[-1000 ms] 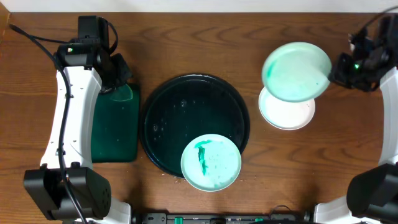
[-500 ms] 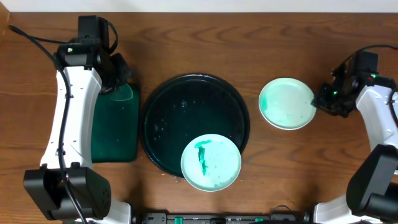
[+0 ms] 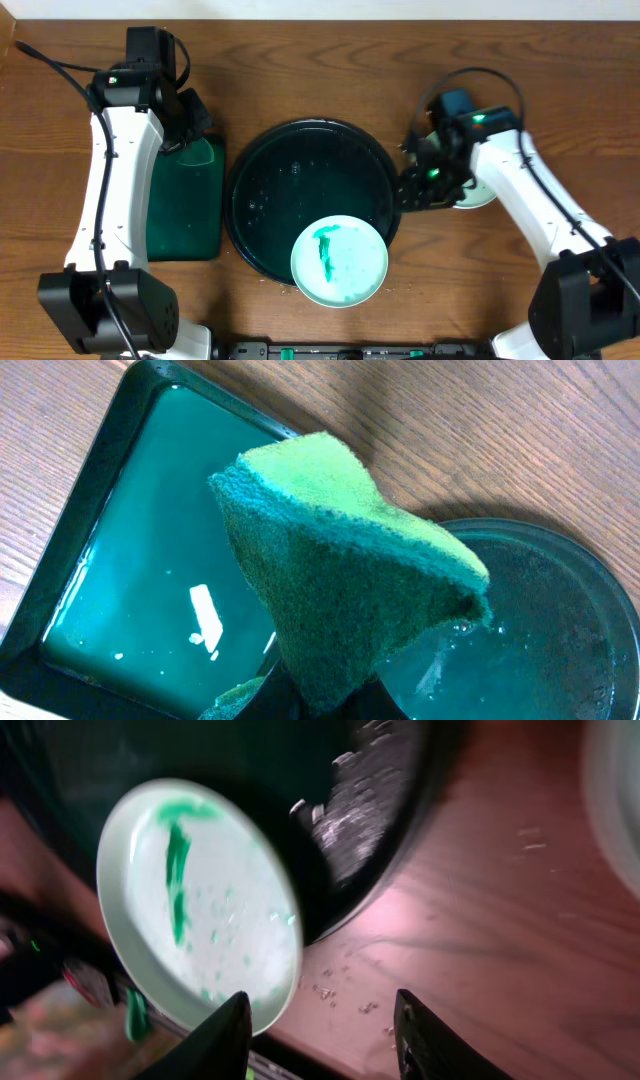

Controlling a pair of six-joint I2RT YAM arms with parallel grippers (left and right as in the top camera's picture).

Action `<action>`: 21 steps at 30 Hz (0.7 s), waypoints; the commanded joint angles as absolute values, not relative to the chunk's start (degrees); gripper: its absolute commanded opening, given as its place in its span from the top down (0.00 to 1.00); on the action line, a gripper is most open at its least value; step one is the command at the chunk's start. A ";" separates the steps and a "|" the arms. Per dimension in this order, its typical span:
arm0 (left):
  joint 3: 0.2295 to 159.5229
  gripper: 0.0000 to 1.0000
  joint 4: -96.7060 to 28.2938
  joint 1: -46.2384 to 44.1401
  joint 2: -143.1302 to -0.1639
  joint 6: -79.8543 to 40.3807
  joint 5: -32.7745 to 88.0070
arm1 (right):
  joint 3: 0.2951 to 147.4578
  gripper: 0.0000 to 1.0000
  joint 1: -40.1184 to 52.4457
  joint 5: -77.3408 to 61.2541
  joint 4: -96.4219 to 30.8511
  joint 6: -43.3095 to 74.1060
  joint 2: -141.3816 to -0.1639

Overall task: Clean dirty plates on tray and stack at the side
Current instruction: 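Move the right gripper to the last plate and grasp its rim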

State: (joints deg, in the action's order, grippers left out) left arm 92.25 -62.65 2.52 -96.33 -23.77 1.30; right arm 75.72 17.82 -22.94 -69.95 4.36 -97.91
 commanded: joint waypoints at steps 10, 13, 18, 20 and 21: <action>91.98 0.93 -62.76 2.39 -96.33 -23.24 0.60 | 65.93 0.66 30.55 -20.40 -58.92 3.33 -102.54; 91.98 0.93 -62.81 2.39 -96.33 -23.22 0.60 | 65.93 0.70 32.34 -19.73 -57.58 3.36 -105.73; 91.98 0.93 -62.78 2.39 -96.33 -23.22 0.60 | 66.08 0.98 33.04 -16.47 -56.95 5.61 -108.16; 91.98 0.93 -62.76 2.39 -96.33 -23.22 0.60 | 67.16 0.99 32.99 -16.53 -57.14 5.76 -108.01; 91.98 0.93 -62.76 2.39 -96.33 -23.22 0.60 | 67.92 0.99 32.99 -16.53 -57.30 5.74 -107.85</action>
